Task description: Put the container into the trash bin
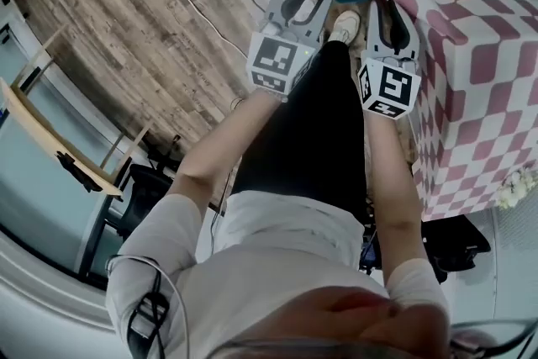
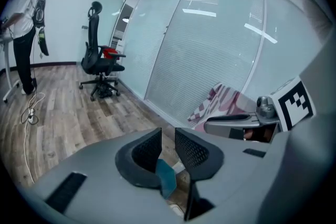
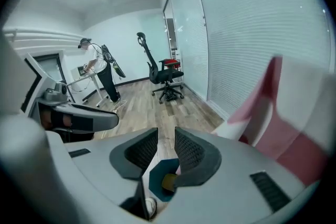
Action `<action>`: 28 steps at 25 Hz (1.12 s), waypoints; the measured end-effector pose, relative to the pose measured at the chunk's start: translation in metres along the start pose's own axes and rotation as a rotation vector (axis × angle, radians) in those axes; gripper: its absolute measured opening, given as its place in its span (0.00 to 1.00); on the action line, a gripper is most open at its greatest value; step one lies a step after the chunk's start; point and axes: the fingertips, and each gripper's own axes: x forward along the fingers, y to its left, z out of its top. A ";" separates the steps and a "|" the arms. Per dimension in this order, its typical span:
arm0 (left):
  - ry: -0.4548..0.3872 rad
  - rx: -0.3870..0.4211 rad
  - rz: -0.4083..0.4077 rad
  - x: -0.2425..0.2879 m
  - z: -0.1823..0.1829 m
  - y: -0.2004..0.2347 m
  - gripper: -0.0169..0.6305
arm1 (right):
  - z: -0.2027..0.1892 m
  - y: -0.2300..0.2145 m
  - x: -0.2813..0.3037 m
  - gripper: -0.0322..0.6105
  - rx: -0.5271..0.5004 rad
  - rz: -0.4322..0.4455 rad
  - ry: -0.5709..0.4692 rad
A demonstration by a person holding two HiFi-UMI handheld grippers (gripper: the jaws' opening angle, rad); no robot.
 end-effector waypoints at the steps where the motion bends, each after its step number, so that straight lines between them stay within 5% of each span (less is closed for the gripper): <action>1: -0.013 0.006 -0.006 -0.010 0.014 -0.007 0.15 | 0.015 0.005 -0.011 0.22 -0.003 0.008 -0.011; 16: -0.317 0.194 -0.155 -0.165 0.237 -0.127 0.15 | 0.246 0.038 -0.184 0.18 -0.075 0.075 -0.314; 28: -0.464 0.230 -0.245 -0.275 0.326 -0.207 0.11 | 0.365 0.081 -0.321 0.18 -0.101 0.191 -0.484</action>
